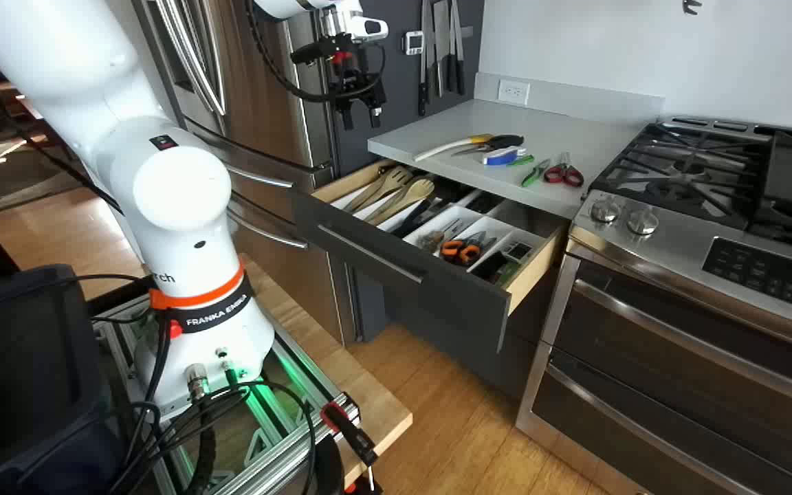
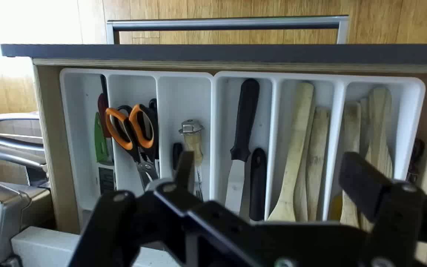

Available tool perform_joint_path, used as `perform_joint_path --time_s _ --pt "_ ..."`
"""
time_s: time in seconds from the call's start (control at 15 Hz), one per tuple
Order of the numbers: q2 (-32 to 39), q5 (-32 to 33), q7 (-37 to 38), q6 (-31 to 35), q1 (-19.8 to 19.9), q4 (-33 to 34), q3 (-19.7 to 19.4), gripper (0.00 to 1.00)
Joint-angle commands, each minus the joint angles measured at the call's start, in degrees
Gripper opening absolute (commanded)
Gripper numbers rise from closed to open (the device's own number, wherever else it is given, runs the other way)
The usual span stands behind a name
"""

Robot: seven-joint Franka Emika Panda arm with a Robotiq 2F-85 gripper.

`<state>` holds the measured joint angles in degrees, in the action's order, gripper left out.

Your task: Make the knife and scissors face each other on opposite sides

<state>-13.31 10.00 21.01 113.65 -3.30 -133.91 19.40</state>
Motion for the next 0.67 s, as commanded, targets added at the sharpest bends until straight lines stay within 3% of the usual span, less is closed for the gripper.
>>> perform_joint_path --time_s 0.0,0.47,0.6 --pt "0.2 0.48 0.41 -0.17 -2.09 0.1 -1.97 1.0" --pt "0.2 0.48 0.4 -0.17 -2.09 0.1 -1.97 1.0" --pt "2.52 6.02 2.34 0.49 -0.04 2.3 -2.92 1.0"
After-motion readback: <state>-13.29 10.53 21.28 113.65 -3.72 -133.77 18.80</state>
